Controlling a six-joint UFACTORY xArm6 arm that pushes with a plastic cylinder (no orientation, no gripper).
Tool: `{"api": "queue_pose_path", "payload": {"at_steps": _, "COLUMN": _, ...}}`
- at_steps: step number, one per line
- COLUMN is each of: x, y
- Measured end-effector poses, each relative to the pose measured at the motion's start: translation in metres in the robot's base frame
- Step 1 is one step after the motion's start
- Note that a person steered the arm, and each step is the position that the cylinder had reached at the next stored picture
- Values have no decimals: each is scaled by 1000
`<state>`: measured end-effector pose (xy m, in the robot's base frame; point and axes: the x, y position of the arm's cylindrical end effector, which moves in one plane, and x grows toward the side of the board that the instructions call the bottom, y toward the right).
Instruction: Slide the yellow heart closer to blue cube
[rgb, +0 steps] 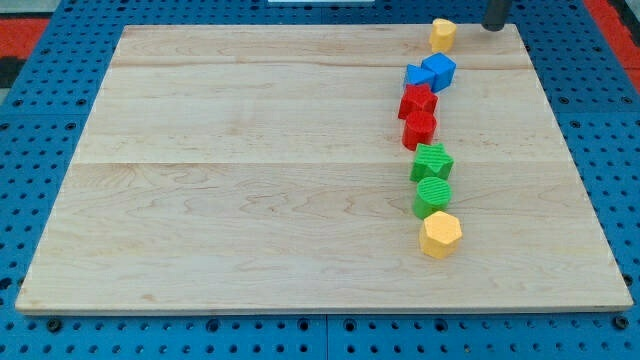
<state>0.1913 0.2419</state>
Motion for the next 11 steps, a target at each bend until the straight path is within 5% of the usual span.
{"api": "queue_pose_path", "payload": {"at_steps": 6, "x": 0, "y": -12}}
{"api": "queue_pose_path", "payload": {"at_steps": 9, "x": 4, "y": -69}}
{"api": "queue_pose_path", "payload": {"at_steps": 11, "x": 47, "y": -82}}
